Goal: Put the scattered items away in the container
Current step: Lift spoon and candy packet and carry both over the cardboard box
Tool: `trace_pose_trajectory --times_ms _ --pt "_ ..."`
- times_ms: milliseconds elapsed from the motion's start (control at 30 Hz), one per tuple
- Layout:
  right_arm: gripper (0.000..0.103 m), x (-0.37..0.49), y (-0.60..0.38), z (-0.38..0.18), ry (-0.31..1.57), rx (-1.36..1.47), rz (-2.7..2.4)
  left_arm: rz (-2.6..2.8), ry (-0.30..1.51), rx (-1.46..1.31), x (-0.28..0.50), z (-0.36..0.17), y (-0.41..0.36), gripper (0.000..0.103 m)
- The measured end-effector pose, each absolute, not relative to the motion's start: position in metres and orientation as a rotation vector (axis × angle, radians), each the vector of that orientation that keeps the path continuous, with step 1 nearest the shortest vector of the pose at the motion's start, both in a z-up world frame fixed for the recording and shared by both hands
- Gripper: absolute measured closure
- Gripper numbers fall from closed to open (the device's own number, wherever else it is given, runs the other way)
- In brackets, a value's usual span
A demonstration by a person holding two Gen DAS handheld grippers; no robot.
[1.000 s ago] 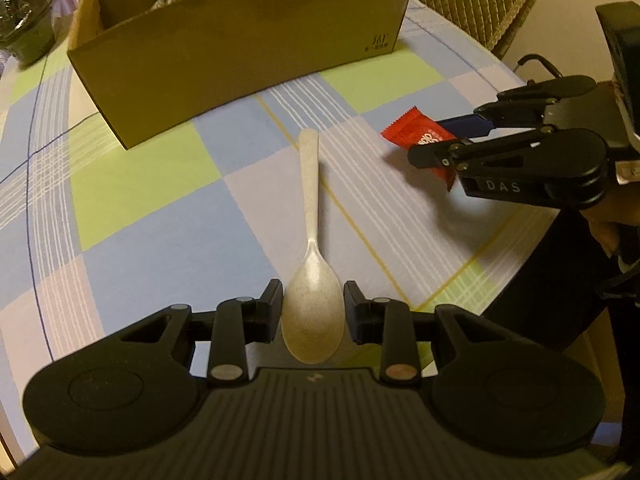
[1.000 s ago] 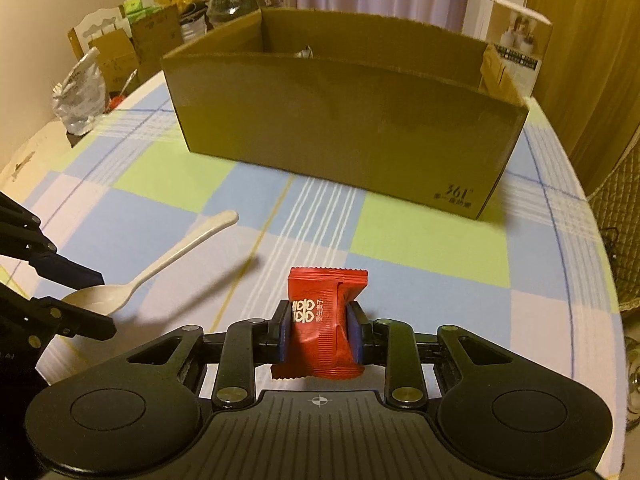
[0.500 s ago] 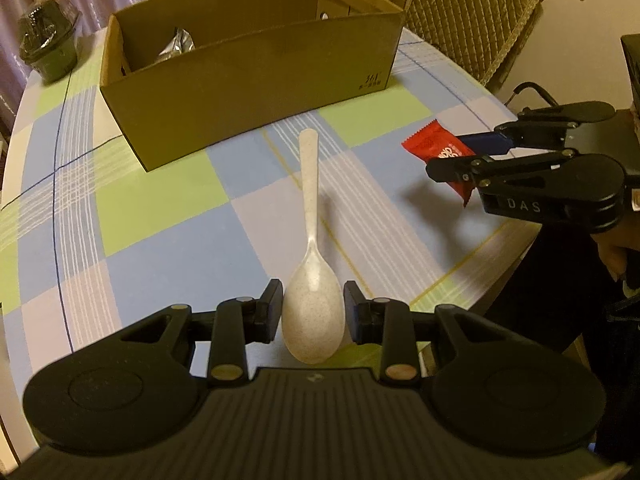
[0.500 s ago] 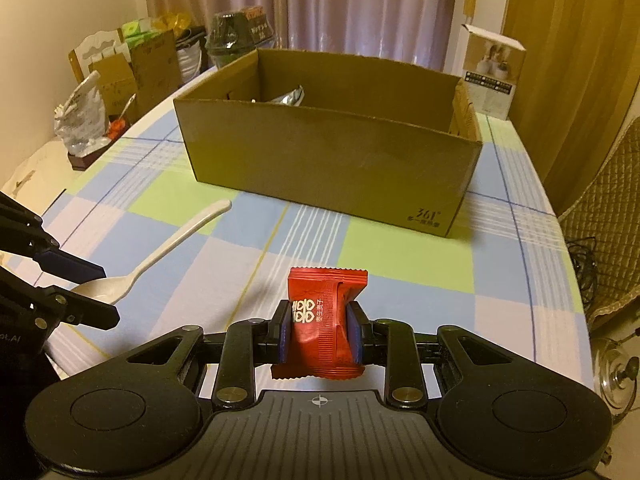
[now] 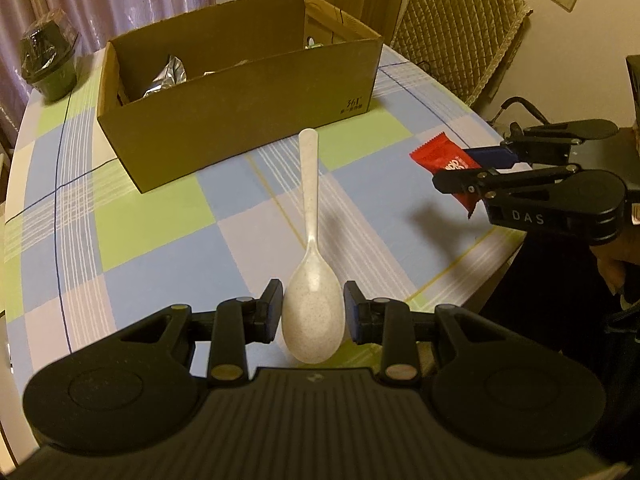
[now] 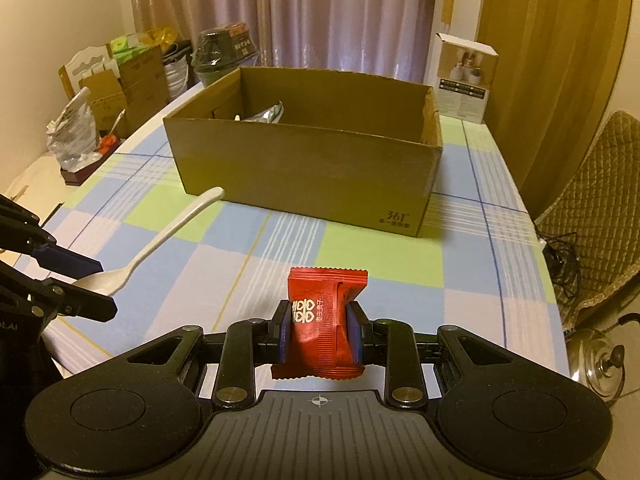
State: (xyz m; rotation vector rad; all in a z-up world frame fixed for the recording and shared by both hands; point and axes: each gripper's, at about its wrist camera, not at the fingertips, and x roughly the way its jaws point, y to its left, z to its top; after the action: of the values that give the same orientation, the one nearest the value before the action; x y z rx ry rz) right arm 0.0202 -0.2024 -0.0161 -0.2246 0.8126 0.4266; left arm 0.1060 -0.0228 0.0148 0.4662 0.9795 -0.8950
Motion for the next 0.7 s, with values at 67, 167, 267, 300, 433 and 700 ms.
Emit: trace_pose_trajectory --times_ms 67,167,267,300,433,700 --pt "0.072 0.021 -0.204 -0.014 0.810 -0.223 0.423 -0.896 0.978 0.460 0.108 0.016 -0.024 0.076" --pt "0.072 0.023 -0.206 -0.011 0.805 -0.213 0.418 -0.893 0.971 0.457 0.112 0.021 -0.026 0.076" --pt "0.072 0.028 -0.206 -0.005 0.794 -0.206 0.417 -0.885 0.957 0.450 0.119 0.028 -0.027 0.076" --pt "0.072 0.030 -0.206 -0.003 0.790 -0.204 0.418 -0.883 0.952 0.447 0.121 0.031 -0.028 0.076" --pt "0.072 0.042 -0.203 0.006 0.770 -0.204 0.422 -0.878 0.929 0.439 0.134 0.043 -0.033 0.076" --pt "0.072 0.078 -0.194 0.032 0.715 -0.195 0.432 -0.875 0.879 0.452 0.167 0.065 -0.051 0.076"
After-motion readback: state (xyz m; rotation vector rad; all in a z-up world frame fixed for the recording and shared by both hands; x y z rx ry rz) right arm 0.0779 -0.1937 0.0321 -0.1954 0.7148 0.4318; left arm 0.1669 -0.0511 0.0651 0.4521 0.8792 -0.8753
